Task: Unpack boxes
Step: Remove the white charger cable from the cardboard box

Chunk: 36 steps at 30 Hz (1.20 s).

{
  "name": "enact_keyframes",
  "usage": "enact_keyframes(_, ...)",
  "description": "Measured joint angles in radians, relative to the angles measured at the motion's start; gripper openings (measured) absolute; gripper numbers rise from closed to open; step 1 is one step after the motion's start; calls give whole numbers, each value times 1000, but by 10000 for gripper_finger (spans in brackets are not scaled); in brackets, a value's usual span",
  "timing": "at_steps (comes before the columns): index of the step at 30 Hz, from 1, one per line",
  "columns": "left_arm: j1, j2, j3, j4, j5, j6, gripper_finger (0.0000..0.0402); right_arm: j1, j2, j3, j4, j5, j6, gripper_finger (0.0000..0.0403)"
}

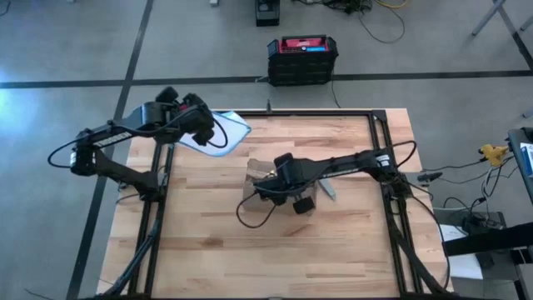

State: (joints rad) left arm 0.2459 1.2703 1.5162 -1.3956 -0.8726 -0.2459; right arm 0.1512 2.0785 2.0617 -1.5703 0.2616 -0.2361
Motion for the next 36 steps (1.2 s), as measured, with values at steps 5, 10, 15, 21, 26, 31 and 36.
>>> enact_keyframes(5, 0, -18, 0, 4, 0, -3, 0, -3, 17, -46, 14, -120, 12, 0)
enact_keyframes(10, 0, -28, 0, 23, -1, -3, 0, 0, 31, -54, 161, -343, 68, 0)
enact_keyframes(15, 0, -29, 0, 30, 0, -3, 0, -44, 14, -53, 248, -342, 190, 0)
enact_keyframes(21, 0, -36, 0, 26, 0, -3, 0, -120, 1, -54, 131, -208, 354, 0)
enact_keyframes(26, 0, -46, 0, 26, 0, -3, 0, -123, -39, -54, 124, -138, 375, 0)
enact_keyframes(31, 0, -51, 0, 26, 0, -3, 0, -108, -52, -61, 152, -131, 464, 0)
enact_keyframes(36, 0, -52, 0, 27, 0, -2, 0, -110, -48, -137, 287, -84, 530, 0)
